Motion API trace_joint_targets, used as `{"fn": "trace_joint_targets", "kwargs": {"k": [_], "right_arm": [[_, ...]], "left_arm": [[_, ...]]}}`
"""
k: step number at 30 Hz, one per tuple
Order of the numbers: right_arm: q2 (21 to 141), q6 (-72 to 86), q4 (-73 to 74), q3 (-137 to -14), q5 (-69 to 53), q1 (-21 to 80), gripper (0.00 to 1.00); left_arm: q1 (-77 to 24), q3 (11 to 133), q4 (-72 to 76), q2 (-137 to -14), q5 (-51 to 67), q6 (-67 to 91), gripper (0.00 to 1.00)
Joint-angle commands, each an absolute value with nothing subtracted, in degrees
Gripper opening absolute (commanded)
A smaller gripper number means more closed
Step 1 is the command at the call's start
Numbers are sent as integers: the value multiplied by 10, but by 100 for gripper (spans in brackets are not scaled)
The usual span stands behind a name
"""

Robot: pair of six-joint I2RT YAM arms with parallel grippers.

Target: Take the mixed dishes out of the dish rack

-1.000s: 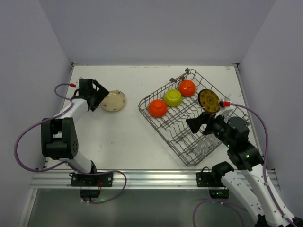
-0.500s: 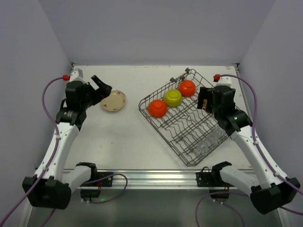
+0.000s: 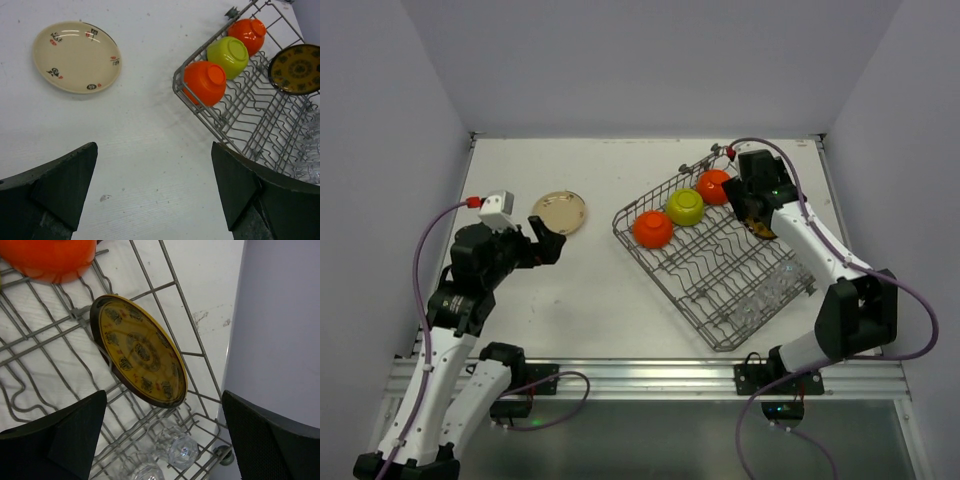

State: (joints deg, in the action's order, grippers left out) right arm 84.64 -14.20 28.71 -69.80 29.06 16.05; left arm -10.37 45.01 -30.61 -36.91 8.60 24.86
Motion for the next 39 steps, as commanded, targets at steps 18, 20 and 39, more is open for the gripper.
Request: {"fn": "trace_joint_targets", "kwargs": {"k": [18, 20, 39], "right_arm": [[890, -336, 217, -691, 238, 108, 60], [891, -337, 213, -686, 241, 105, 56], [918, -360, 159, -650, 252, 99, 29]], "left_arm": [[-189, 446, -303, -348, 57, 232, 100], [-191, 446, -303, -349, 56, 232, 100], [-201, 449, -308, -356, 53, 233, 100]]}}
